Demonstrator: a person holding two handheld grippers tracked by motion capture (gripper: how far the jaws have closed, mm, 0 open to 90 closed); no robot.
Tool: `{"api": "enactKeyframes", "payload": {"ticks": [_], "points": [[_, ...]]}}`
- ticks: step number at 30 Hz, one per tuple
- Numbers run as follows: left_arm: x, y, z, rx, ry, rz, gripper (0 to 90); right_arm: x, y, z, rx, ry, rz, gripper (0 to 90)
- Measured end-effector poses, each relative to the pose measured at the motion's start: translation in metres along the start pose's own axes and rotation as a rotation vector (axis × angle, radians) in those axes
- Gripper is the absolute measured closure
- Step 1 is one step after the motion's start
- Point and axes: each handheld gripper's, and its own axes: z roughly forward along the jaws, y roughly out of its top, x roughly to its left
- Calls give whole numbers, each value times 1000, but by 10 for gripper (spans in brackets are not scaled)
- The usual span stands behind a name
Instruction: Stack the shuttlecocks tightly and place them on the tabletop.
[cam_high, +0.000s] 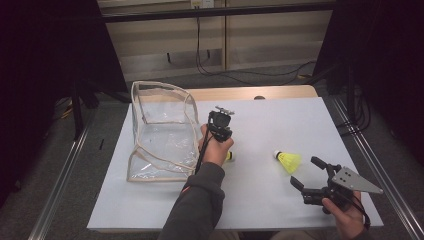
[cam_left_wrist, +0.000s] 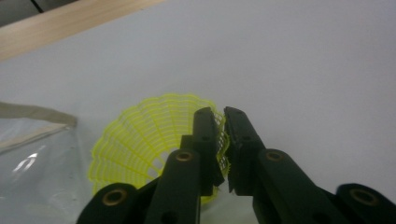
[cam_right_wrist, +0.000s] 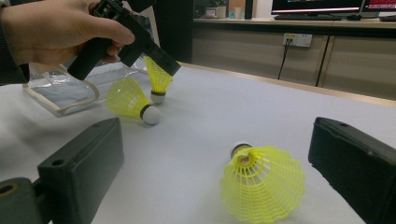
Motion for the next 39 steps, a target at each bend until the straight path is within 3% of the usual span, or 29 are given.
{"api": "enactKeyframes", "payload": {"ticks": [8,15,25,39], "points": [[-7,5,5,-11,-92,-49,748,-1,0,0,2,2,2,29],[-11,7,8,-13,-129,-86,709,-1,0,0,2,1,1,29],[-9,8,10,-14,-132,-102,731,-2,0,0,3,4,3,29],[-12,11,13,-2,-134,-103,842,-2,0,0,2,3,3,29]]}}
